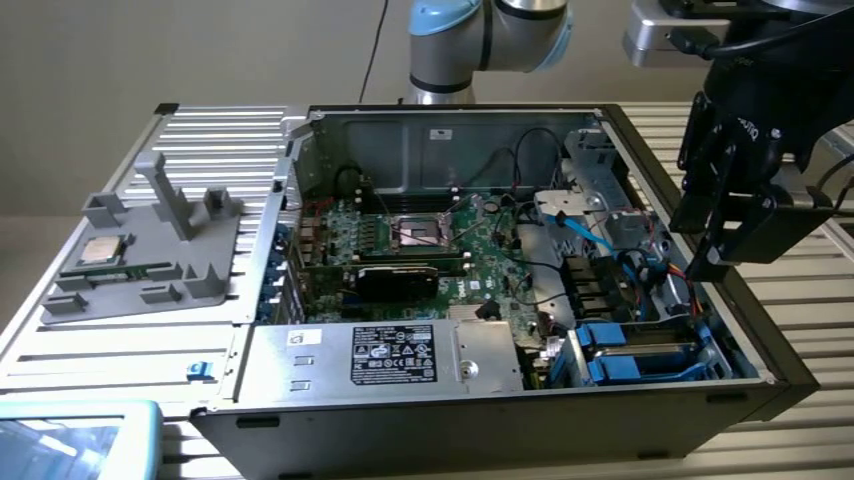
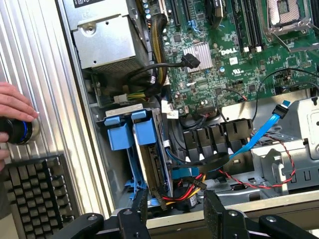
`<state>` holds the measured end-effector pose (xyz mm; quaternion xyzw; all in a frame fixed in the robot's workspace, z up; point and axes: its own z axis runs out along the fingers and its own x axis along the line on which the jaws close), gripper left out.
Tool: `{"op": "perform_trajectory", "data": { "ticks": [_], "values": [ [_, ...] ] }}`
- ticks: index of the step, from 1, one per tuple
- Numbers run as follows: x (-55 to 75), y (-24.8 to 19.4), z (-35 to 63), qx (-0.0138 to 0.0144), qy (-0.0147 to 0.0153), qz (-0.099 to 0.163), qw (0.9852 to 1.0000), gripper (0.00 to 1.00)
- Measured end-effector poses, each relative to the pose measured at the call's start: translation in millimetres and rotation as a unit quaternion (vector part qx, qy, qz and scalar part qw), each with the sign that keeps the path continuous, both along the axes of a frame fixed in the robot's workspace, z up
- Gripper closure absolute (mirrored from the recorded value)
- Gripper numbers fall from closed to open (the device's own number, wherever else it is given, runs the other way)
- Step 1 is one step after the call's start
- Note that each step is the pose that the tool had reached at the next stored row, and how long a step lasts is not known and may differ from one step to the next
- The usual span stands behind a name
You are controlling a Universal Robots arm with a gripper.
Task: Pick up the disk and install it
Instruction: 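Insert the first disk wire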
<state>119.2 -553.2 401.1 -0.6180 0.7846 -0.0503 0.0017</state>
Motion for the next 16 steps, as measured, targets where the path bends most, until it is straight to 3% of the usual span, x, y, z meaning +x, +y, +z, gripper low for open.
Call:
{"op": "perform_trajectory", "data": {
  "ticks": [3, 5, 9, 13, 16],
  "values": [
    [0.0, -0.1, 0.0, 0.0000, 0.0000, 0.000, 1.0000, 0.43],
    [-0.2, -3.8, 0.0, 0.0021, 0.0000, 0.000, 1.0000, 0.43],
    [-4.2, -10.9, -0.1, 0.0095, 0.0000, 0.001, 1.0000, 0.43],
    [-13.3, -13.4, -0.3, 0.0176, 0.0003, 0.007, 0.9998, 0.43],
    [-16.2, -14.1, -0.5, 0.0259, 0.0011, 0.014, 0.9996, 0.43]
  ]
}}
